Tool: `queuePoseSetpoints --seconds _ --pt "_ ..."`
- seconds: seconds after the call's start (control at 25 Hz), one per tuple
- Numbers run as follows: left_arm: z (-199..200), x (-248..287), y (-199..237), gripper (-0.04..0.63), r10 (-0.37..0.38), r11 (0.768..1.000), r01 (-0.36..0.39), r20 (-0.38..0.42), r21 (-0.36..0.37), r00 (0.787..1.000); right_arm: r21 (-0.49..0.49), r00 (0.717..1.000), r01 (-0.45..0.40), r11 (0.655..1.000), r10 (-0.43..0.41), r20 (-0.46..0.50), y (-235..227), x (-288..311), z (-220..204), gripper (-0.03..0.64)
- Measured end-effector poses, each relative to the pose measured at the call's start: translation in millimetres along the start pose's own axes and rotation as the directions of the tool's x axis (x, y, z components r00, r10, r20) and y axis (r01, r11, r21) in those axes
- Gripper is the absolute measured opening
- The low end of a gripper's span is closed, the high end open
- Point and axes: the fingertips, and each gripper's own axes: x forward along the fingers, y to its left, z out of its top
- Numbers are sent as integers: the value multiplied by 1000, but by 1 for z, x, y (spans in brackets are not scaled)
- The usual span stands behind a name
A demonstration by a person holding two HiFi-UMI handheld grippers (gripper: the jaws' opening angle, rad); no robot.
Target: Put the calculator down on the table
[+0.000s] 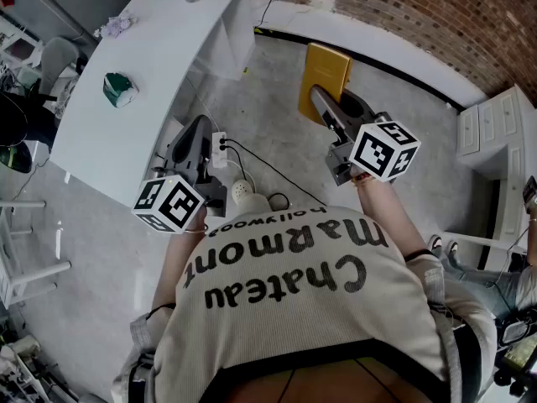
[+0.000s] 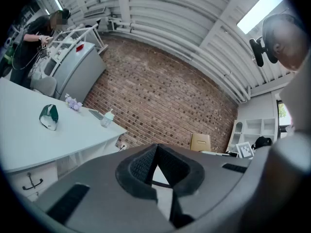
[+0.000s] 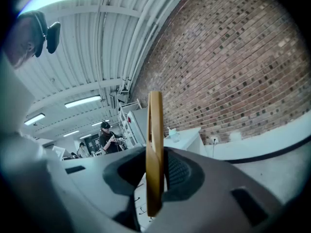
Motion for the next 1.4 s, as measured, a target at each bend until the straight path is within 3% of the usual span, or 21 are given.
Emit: queuePoseSetpoints --seconds 0.52,1.16,1.4 --pt "26 81 33 3 -65 998 65 -25 3 998 8 999 37 999 -37 13 -32 62 24 92" --pt "120 178 136 3 -126 991 127 -15 51 992 69 991 74 995 -81 109 -55 208 73 92" --pt "107 201 174 3 -149 989 150 -69 3 986 138 992 64 988 -78 100 -65 257 59 92"
